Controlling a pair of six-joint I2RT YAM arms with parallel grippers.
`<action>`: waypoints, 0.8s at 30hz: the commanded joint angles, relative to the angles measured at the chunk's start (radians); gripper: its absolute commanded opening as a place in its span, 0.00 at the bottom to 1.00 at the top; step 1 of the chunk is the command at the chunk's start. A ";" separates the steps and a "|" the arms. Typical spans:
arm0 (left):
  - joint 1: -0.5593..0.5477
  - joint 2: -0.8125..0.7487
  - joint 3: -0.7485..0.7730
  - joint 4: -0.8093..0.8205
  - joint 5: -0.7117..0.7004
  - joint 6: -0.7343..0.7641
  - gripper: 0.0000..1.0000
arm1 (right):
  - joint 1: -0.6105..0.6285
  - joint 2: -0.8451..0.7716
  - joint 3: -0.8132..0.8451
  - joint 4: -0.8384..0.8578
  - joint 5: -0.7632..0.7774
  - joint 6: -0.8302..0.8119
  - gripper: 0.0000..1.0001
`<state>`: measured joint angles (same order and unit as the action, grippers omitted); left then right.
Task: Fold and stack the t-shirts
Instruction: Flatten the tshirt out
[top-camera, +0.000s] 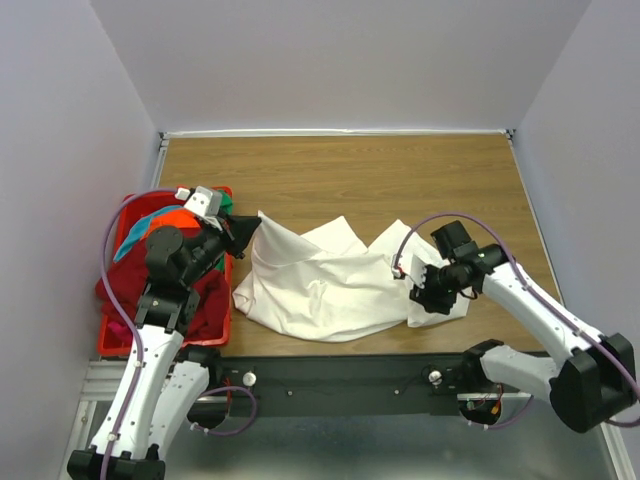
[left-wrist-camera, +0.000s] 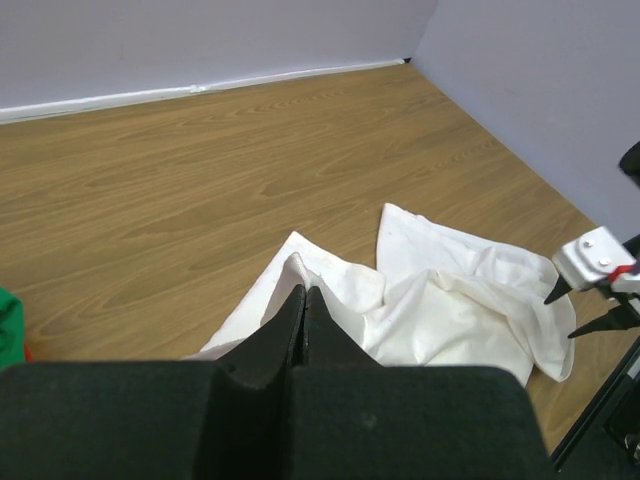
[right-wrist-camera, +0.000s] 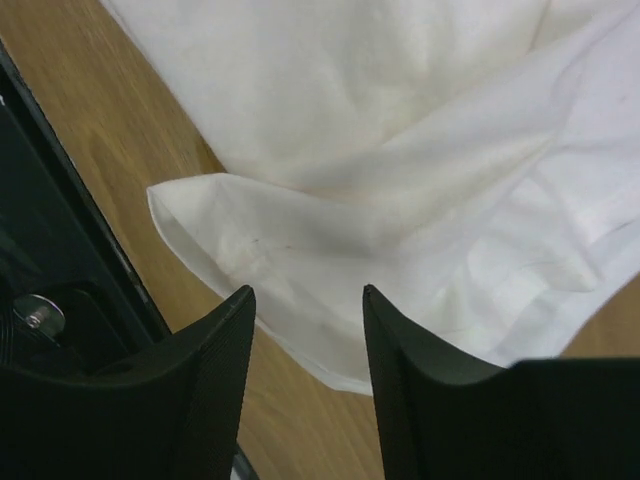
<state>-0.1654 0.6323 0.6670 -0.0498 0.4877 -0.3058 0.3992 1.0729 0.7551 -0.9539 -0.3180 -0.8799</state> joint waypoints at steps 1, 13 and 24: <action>0.001 -0.019 -0.007 0.019 0.029 0.010 0.00 | -0.005 0.079 -0.017 0.101 0.056 0.152 0.51; 0.001 -0.019 -0.010 0.028 0.038 0.011 0.00 | -0.003 0.148 0.076 0.141 0.128 0.314 0.67; 0.001 -0.037 -0.012 0.030 0.034 0.011 0.00 | -0.002 0.279 0.167 0.135 0.163 0.395 0.59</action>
<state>-0.1658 0.6102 0.6647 -0.0467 0.4923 -0.3031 0.3988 1.3411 0.9096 -0.8165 -0.2024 -0.5194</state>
